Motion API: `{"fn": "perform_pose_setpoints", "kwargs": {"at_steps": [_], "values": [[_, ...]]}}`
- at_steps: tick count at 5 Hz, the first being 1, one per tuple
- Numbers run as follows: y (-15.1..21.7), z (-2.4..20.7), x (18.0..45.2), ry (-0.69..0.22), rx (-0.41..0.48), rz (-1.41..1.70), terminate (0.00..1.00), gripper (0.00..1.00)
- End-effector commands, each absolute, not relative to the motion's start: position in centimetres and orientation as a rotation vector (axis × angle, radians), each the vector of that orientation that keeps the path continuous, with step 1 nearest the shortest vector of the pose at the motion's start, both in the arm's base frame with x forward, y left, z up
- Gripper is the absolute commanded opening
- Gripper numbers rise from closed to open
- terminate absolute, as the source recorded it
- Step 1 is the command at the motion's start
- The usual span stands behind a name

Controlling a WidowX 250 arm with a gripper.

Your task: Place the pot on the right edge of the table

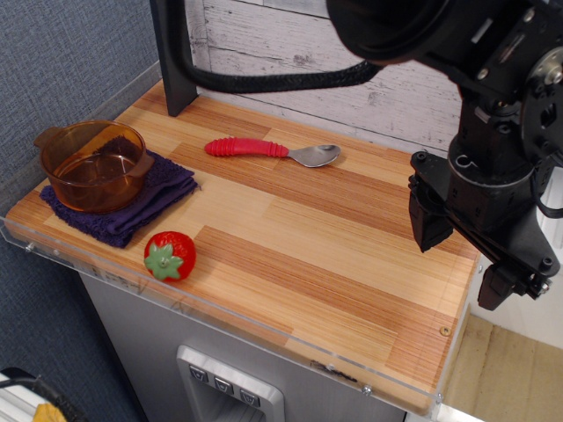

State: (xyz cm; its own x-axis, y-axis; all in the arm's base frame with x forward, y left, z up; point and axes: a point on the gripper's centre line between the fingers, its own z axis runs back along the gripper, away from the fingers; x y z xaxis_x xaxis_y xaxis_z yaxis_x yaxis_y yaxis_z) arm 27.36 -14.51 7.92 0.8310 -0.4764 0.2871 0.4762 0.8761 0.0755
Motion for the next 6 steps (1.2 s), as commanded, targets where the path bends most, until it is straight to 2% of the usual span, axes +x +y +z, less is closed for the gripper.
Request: {"fn": "perform_pose_setpoints", "kwargs": {"at_steps": [1, 3, 4, 6], "values": [[-14.5, 7.9, 27.4, -0.305, 0.001, -0.505, 0.00, 1.00], [-10.3, 9.1, 27.4, -0.331, -0.005, -0.285, 0.00, 1.00], [-7.3, 9.5, 27.4, -0.321, 0.041, -0.145, 0.00, 1.00], [0.7, 10.5, 26.6, -0.321, 0.073, 0.303, 0.00, 1.00]]}}
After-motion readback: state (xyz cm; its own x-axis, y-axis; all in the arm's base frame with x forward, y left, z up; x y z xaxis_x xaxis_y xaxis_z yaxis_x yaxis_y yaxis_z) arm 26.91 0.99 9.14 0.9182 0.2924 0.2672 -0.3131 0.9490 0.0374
